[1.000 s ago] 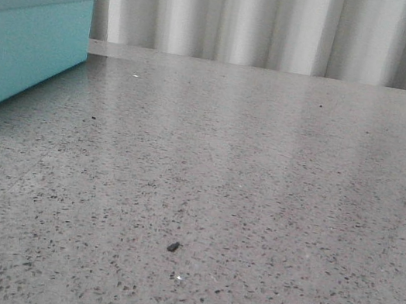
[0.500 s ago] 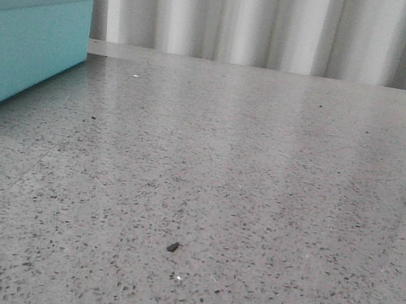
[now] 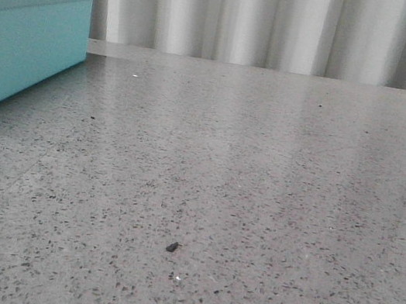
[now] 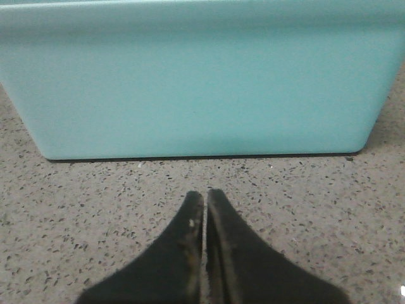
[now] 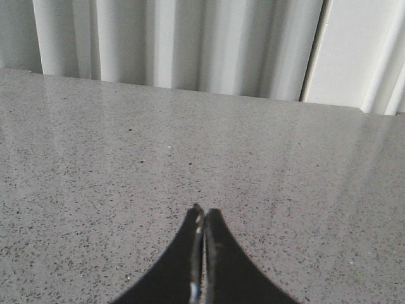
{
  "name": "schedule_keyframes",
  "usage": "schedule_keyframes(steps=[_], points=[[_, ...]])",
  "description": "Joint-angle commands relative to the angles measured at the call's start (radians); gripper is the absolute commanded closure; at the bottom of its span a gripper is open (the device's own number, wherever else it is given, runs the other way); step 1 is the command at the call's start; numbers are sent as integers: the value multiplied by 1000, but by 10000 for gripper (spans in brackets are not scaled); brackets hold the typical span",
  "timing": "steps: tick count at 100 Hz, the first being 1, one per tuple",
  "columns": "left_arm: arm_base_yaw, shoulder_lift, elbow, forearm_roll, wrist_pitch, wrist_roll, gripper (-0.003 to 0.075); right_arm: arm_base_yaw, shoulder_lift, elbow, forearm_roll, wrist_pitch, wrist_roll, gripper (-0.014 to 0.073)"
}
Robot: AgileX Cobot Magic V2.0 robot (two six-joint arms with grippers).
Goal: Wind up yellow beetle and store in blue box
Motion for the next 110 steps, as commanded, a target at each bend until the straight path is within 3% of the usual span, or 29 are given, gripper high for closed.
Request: schedule_keyframes(steps=[1, 110], points=[[4, -29, 28, 0, -51, -10, 741, -2, 14, -28, -3, -86, 0, 655], [4, -29, 28, 0, -51, -10, 741, -3, 0, -16, -9, -94, 0, 655]])
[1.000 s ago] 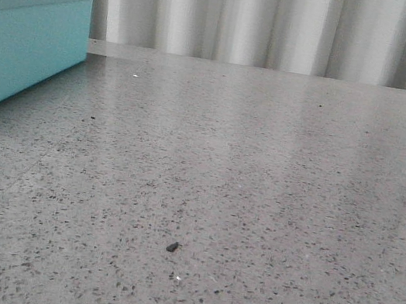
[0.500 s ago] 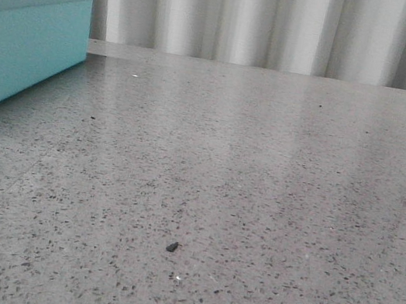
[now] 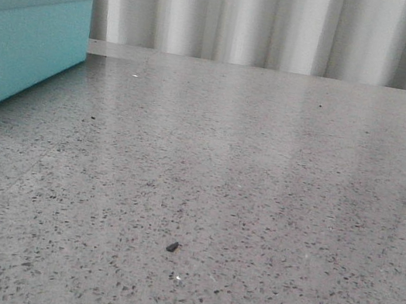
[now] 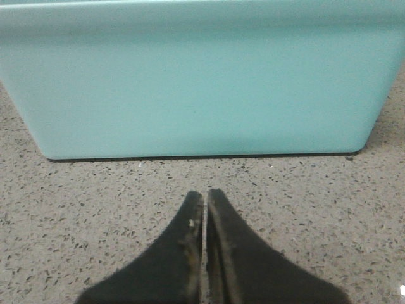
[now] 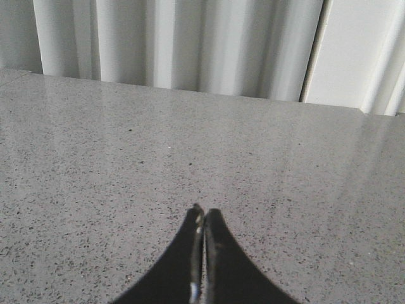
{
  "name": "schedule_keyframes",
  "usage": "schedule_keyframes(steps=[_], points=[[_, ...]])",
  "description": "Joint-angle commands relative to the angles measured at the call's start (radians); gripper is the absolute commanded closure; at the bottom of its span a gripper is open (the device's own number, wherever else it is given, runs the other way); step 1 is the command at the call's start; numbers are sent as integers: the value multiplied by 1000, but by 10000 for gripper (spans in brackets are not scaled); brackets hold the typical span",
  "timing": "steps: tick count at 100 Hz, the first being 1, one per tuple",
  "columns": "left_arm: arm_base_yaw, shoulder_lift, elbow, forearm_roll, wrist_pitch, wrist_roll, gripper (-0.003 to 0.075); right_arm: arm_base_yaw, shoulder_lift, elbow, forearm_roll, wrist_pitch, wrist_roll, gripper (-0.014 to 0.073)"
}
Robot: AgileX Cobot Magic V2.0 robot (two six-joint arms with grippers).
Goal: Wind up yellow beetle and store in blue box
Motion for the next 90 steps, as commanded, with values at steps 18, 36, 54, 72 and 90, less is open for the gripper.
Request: schedule_keyframes(steps=[18, 36, 54, 72, 90], points=[[3, -29, 28, 0, -51, -9, 741, -3, -59, 54, -9, -107, 0, 655], [3, -29, 28, 0, -51, -9, 741, -3, -130, 157, -9, -113, 0, 655], [3, -29, 28, 0, -51, -9, 741, -3, -200, 196, -7, -8, 0, 655], [3, -29, 28, 0, -53, -9, 741, -3, -262, 196, -7, 137, 0, 655], [3, -29, 28, 0, -57, -9, 741, -5, -264, 196, -7, 230, 0, 655]])
